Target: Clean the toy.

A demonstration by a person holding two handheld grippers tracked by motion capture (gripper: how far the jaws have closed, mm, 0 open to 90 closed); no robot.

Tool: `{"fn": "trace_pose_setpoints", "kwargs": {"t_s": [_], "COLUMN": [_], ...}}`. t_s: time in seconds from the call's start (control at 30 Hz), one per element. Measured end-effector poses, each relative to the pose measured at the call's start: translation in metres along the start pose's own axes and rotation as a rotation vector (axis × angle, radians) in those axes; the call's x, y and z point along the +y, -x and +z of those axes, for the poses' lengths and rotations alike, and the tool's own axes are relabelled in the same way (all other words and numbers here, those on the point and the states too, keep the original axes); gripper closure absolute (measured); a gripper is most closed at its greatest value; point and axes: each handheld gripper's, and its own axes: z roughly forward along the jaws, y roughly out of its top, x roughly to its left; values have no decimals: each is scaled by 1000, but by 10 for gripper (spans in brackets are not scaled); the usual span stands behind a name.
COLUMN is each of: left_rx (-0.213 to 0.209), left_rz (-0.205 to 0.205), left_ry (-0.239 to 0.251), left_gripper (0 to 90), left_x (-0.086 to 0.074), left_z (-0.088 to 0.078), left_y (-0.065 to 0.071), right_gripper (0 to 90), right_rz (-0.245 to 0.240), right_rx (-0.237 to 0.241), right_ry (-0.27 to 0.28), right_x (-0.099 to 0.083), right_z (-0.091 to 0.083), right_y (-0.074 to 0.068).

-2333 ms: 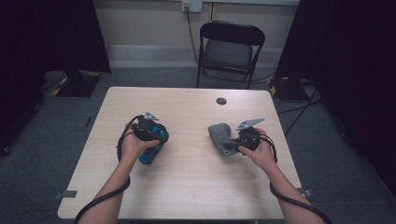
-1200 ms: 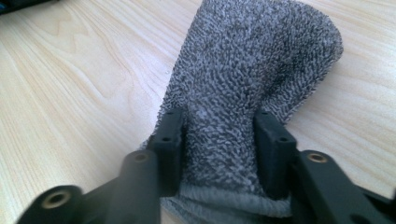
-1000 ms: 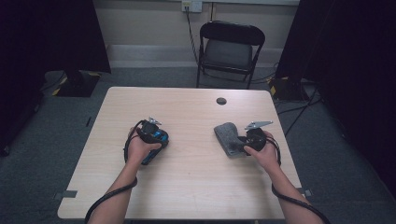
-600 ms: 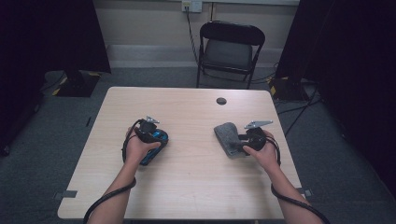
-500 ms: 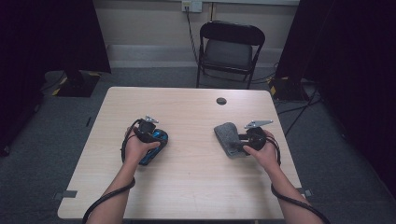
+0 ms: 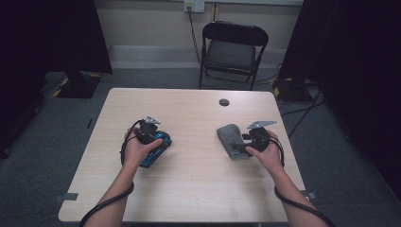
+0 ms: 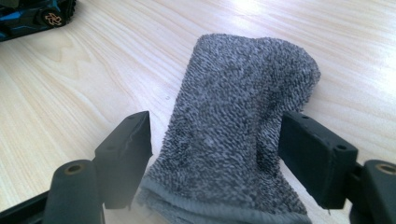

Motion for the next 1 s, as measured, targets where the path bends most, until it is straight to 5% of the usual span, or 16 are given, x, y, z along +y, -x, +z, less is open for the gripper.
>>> {"fn": "trace_pose_setpoints", "kwargs": {"t_s": [0.47, 1.0], "left_rx": [-48, -113], "left_rz": [-9, 55], "left_ry": [14, 34], "left_gripper": [163, 163], "left_x": [-4, -8], "left_z": [-3, -6], "left_y": [20, 46], "right_gripper": [184, 155], "right_rz": [-62, -128], "right_rx": [15, 103], "right_ry": [-5, -13], "right_x": [9, 19], "right_z": [0, 10], "right_y": [-18, -52]}}
